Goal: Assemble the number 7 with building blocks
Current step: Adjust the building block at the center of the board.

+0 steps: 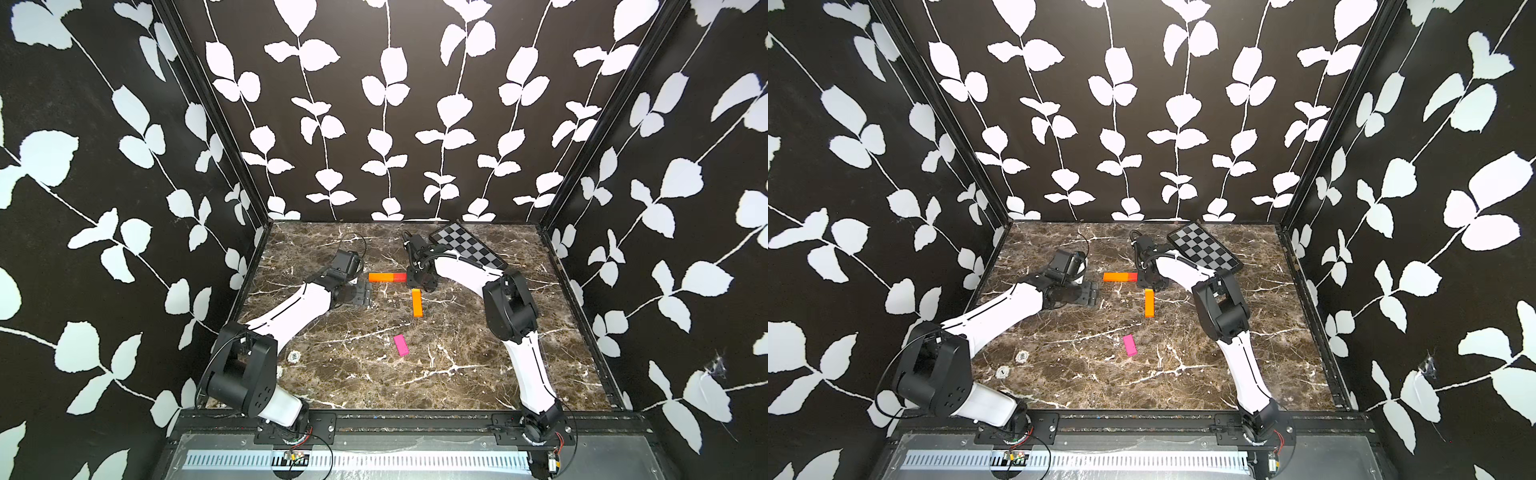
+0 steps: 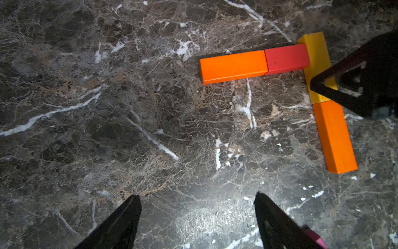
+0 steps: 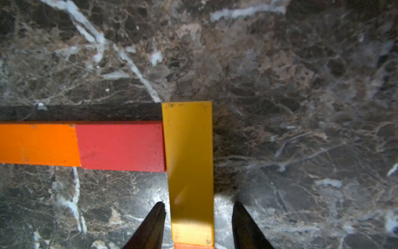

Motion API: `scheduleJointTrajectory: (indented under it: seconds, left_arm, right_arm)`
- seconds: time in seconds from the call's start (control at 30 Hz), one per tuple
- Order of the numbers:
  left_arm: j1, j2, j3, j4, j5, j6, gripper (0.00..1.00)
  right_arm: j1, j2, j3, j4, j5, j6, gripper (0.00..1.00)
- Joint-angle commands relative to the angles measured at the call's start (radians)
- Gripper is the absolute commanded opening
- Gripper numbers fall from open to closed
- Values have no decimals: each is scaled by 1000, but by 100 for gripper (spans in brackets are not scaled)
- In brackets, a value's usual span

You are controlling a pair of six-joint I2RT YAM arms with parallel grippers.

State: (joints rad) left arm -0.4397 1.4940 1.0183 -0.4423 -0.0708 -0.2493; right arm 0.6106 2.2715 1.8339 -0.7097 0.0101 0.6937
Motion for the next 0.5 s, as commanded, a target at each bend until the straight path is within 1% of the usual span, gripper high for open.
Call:
scheduleJointTrajectory:
  seconds: [0.0,0.13,0.47]
  left_arm:
    - [6,-5,17,5,-6,11,85]
    - [5,-7,14,5,-6,11,85]
    - [6,-7,12,7,-6,11,85]
  right_arm:
    - [6,19,17,-30,8,-2,48]
    - [9,23,24,-39,14,-5,44]
    - [13,20,21,-40,12,-5,44]
